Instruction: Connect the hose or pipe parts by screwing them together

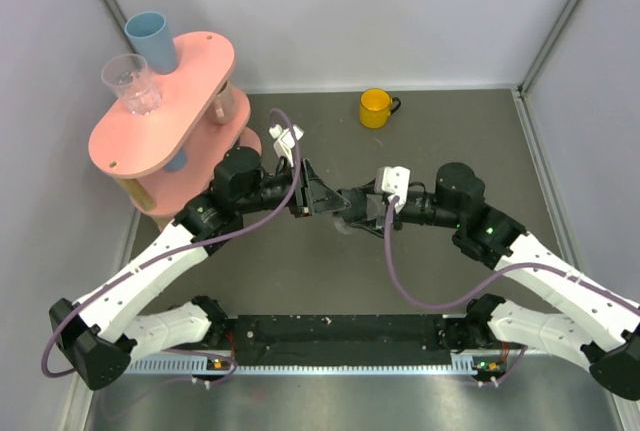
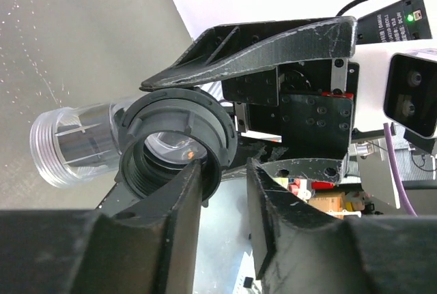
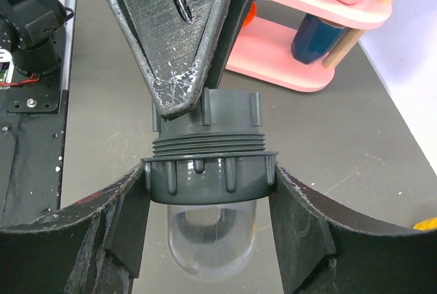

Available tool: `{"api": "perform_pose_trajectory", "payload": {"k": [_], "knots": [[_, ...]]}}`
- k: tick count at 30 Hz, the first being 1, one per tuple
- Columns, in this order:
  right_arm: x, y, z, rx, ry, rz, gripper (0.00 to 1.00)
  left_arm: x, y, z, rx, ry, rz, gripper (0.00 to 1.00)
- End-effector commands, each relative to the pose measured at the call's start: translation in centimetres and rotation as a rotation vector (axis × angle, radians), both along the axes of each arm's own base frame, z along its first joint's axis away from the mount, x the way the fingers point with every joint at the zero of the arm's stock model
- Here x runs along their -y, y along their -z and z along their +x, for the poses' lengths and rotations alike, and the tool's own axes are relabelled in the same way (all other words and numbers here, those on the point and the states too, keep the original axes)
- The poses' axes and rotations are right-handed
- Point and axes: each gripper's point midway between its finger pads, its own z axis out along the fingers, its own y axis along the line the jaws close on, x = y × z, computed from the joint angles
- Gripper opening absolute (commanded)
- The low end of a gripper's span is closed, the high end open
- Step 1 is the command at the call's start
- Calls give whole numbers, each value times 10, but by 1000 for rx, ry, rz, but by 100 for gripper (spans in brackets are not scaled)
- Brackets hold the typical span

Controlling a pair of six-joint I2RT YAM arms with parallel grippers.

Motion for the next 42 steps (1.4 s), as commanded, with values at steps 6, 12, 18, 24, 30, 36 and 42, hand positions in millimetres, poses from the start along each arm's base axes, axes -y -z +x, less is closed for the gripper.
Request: {"api": "perform_pose_trajectory", "payload": {"k": [6, 12, 18, 24, 30, 36, 42], "knots": [[-7, -18, 4, 7, -2, 41, 0, 3, -6, -4, 105, 55, -41, 17], [-10, -23, 3, -11, -11, 53, 0, 2, 1, -10, 219, 114, -30, 0], [-14, -31, -2, -50, -40, 73, 0, -7, 15, -20, 639, 204, -28, 0], [-21, -36, -16, -111, -126, 75, 0, -11, 40, -27, 979, 299, -11, 0], [-14, -43, -20, -93, -118, 90, 0, -25, 73, 3, 1005, 242, 242, 36], [-12, -50, -24, -89, -126, 100, 0, -33, 84, 20, 969, 135, 314, 49], [-10, -50, -23, -78, -115, 101, 0, -40, 87, 35, 903, 32, 368, 53]]}}
